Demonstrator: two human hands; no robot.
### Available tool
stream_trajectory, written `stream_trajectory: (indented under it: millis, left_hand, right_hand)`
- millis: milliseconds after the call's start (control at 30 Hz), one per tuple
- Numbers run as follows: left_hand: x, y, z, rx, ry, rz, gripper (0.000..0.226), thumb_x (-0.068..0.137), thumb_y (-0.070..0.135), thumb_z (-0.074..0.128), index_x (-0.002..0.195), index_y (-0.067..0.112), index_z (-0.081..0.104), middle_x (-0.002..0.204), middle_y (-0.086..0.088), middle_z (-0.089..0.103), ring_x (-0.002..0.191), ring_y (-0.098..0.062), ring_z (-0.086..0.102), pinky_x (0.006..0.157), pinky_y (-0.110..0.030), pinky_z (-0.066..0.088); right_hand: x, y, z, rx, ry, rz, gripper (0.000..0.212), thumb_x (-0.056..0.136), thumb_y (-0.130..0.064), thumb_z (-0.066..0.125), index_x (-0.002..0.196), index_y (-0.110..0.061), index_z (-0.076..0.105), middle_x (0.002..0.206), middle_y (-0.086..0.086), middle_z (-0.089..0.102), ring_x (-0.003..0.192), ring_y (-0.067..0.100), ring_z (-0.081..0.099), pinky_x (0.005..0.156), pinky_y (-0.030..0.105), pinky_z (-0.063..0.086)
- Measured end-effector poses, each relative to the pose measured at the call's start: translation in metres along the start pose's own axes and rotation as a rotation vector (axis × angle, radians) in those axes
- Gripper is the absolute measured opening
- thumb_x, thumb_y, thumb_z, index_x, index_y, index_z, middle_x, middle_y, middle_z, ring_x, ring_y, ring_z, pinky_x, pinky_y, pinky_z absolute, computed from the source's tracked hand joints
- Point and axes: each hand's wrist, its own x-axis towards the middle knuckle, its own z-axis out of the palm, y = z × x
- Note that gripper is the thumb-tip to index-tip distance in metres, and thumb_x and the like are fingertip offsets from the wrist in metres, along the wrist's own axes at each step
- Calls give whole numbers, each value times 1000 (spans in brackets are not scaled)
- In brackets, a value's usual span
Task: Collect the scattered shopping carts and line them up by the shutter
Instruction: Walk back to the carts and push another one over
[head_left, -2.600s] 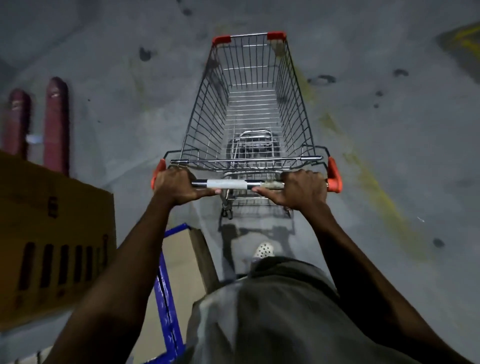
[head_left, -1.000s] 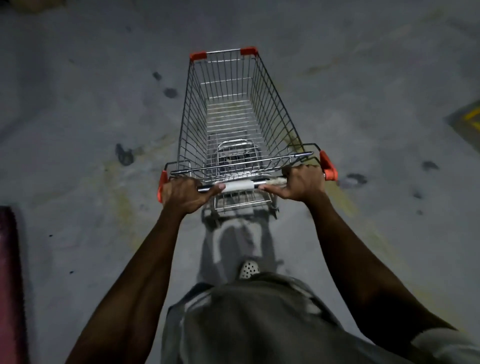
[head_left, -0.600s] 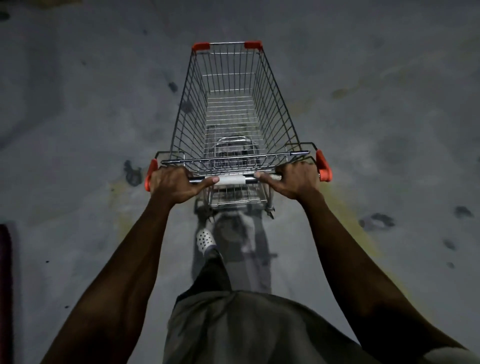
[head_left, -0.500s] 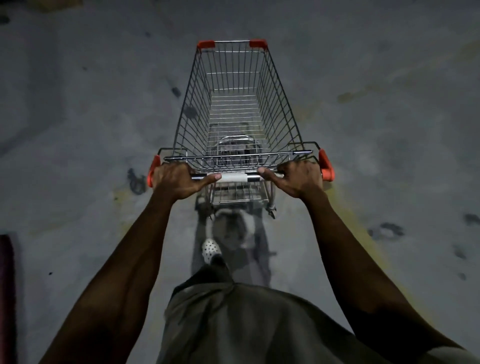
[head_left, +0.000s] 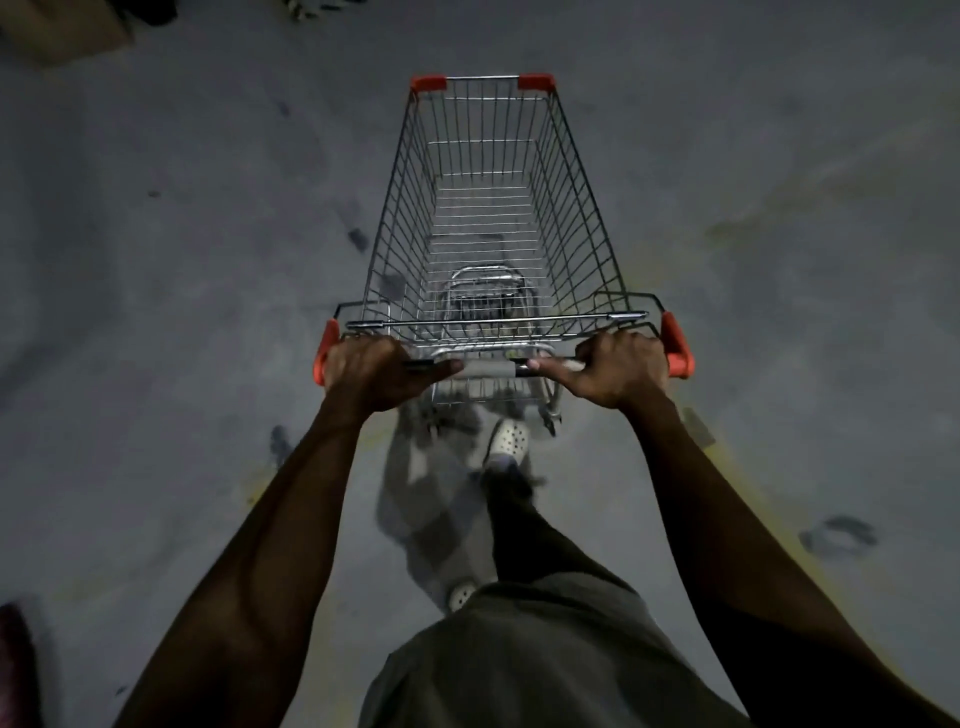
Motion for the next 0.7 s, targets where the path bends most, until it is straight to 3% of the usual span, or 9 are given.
stream_trajectory:
  millis: [67,133,233,333,533,700]
  left_hand:
    - [46,-13,-9,-1,9,6,92,59,110,10,44,35,61,59,13,57,85,-18,68,124,-56,7]
    - [96,-21,-21,19,17,-10,99,58,110,6,53,32,66,72,10,68,92,-19,69,124,-56,6]
    - [175,-30,-39,7,-16,-77,112,53,111,2,95,40,77,112,5,75,119,-20,64,125,-54,2]
    - [249,-44,-57,-10,-42,-136,121,51,112,-1,118,41,73,125,4,72,125,-20,61,124,-55,1]
    - [368,-76,-90,-50,4,-186,107,55,111,5,74,34,77,83,8,72,103,-17,67,124,-54,4]
    - [462,-118,-119,-30,18,-204,105,57,110,3,63,30,72,71,12,66,86,-13,63,124,-52,8]
  right_hand:
    - [51,-5,1,-33,36,13,104,68,-107,10,65,-24,74,55,-1,55,56,21,51,59,27,34]
    - [107,-5,3,-43,51,12,102,69,-107,13,63,-24,72,53,-1,53,55,22,51,60,27,36]
    - [197,0,4,-49,69,3,103,69,-107,12,65,-23,72,54,1,53,58,24,57,63,28,42]
    - [288,0,0,-30,95,-43,102,69,-107,13,58,-21,68,52,1,52,58,24,60,63,29,45]
    - [443,-7,-10,32,36,-123,102,69,-106,9,62,-21,65,56,-1,54,60,23,59,64,29,44]
    - [550,-37,-10,43,69,-156,99,72,-104,10,59,-22,63,52,-4,52,51,17,52,57,24,32]
